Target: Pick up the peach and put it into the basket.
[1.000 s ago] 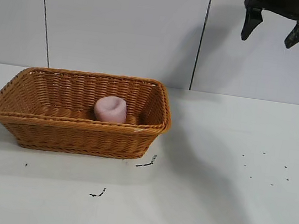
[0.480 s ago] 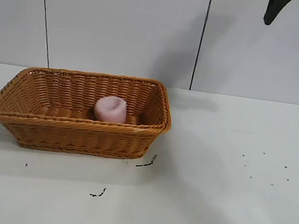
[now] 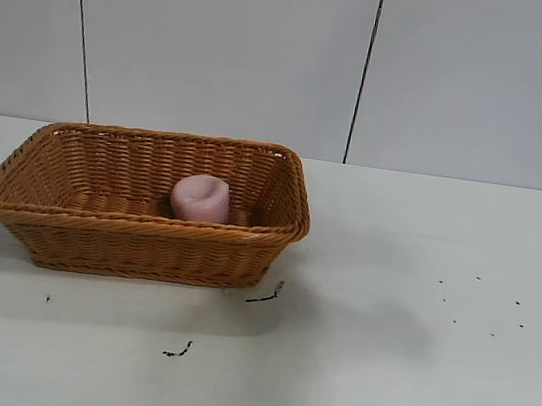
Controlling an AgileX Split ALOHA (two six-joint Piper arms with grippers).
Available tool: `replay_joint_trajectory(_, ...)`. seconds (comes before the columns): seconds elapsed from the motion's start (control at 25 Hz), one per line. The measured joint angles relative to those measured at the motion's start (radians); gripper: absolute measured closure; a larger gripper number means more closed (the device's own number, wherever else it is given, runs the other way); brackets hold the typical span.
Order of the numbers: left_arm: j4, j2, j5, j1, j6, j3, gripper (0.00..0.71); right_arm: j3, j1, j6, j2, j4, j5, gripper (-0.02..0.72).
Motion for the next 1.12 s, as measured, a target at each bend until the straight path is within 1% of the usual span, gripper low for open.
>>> replay_joint_trajectory(0.12, 0.0, 0.0, 0.0, 0.0, 0.0, 0.0, 0.017, 0.209, 0.0, -0.007, -0.194, 0.0, -0.054, 0.008)
replay_joint_trajectory(0.28, 0.0, 0.0, 0.0, 0.0, 0.0, 0.0, 0.017, 0.43, 0.0, -0.012, -0.439, 0.0, -0.122, 0.008)
replay_joint_trajectory(0.44, 0.0, 0.0, 0.0, 0.0, 0.0, 0.0, 0.017, 0.578, 0.0, -0.011, -0.651, 0.002, -0.134, 0.008)
replay_joint_trajectory(0.72, 0.0, 0.0, 0.0, 0.0, 0.0, 0.0, 0.017, 0.608, 0.0, 0.004, -0.904, 0.011, -0.174, 0.008)
replay_joint_trajectory(0.8, 0.0, 0.0, 0.0, 0.0, 0.0, 0.0, 0.017, 0.608, 0.0, 0.004, -0.953, 0.011, -0.173, 0.008)
replay_joint_trajectory(1.12, 0.0, 0.0, 0.0, 0.0, 0.0, 0.0, 0.017, 0.608, 0.0, 0.004, -0.97, 0.011, -0.173, 0.008)
